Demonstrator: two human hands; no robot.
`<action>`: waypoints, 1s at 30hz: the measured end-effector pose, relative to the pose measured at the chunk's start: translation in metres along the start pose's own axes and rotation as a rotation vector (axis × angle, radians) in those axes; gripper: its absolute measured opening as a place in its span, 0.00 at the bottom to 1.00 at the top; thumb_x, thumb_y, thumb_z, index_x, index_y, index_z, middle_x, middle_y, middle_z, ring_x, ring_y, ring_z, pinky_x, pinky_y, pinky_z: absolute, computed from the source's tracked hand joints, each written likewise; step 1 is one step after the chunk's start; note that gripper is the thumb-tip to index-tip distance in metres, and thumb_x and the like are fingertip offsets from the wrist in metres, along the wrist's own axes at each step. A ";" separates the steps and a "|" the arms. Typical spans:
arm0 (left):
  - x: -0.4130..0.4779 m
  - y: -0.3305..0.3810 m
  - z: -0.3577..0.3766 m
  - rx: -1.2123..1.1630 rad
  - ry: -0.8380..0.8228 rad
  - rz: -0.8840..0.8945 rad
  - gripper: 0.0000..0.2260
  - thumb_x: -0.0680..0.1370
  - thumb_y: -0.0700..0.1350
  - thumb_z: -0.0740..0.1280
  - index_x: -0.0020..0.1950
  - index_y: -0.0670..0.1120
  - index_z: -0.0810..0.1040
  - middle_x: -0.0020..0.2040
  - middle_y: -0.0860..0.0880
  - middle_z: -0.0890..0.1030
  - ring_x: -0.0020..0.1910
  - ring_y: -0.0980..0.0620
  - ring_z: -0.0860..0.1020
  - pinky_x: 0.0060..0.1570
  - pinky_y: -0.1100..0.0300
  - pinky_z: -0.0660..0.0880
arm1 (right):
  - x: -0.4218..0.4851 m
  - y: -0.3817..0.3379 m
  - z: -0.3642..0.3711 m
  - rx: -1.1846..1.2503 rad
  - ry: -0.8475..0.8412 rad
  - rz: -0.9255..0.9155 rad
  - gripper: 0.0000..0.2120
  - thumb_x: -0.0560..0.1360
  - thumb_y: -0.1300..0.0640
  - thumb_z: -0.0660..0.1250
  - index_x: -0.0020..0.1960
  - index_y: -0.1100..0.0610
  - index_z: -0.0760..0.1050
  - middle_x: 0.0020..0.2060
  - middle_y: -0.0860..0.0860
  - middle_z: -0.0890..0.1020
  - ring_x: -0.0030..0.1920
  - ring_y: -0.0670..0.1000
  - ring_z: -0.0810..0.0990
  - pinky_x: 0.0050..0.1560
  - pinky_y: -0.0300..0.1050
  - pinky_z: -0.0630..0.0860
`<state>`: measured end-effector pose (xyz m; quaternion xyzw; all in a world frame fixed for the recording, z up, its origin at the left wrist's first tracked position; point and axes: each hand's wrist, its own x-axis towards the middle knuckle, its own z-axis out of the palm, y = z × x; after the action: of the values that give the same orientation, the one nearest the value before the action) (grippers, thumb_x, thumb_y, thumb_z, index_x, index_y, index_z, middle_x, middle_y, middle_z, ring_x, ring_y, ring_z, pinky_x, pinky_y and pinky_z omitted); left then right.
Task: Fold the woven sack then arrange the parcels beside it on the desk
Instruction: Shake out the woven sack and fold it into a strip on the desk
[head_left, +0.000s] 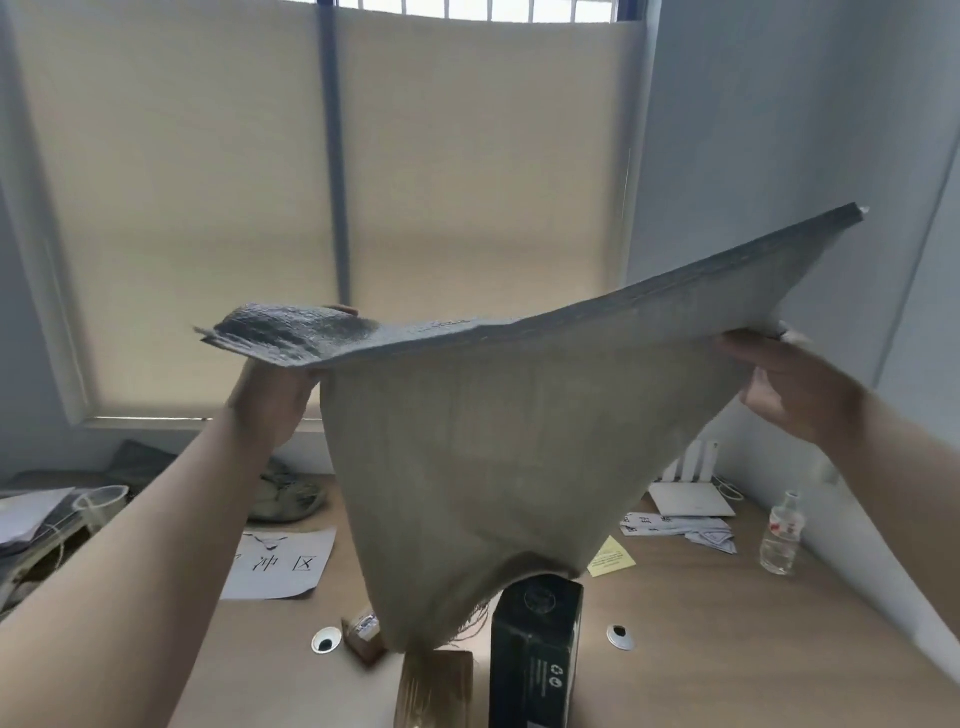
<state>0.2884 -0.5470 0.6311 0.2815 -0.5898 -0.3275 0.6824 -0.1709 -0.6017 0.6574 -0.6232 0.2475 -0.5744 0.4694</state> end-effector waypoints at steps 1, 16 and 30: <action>-0.003 -0.003 -0.001 0.020 0.067 -0.022 0.18 0.80 0.39 0.58 0.45 0.52 0.87 0.45 0.57 0.86 0.45 0.59 0.82 0.43 0.65 0.77 | -0.002 0.000 -0.002 -0.011 -0.012 0.001 0.16 0.68 0.64 0.66 0.53 0.54 0.84 0.51 0.49 0.87 0.54 0.49 0.84 0.56 0.43 0.81; -0.043 -0.018 -0.006 0.099 0.429 -0.141 0.13 0.81 0.52 0.66 0.45 0.46 0.84 0.39 0.56 0.86 0.38 0.58 0.84 0.46 0.56 0.79 | -0.039 0.045 -0.020 0.012 0.080 0.140 0.25 0.70 0.51 0.75 0.63 0.62 0.76 0.60 0.59 0.83 0.56 0.54 0.84 0.55 0.49 0.82; -0.077 -0.032 -0.010 0.209 0.440 -0.296 0.14 0.79 0.54 0.68 0.41 0.45 0.81 0.32 0.53 0.85 0.32 0.54 0.83 0.39 0.57 0.79 | -0.069 0.083 -0.023 -0.080 0.123 0.227 0.38 0.50 0.40 0.85 0.51 0.62 0.84 0.51 0.59 0.86 0.49 0.55 0.86 0.53 0.56 0.82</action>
<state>0.2877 -0.5069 0.5572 0.4977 -0.4108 -0.2919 0.7059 -0.1890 -0.5864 0.5495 -0.5730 0.3676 -0.5444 0.4901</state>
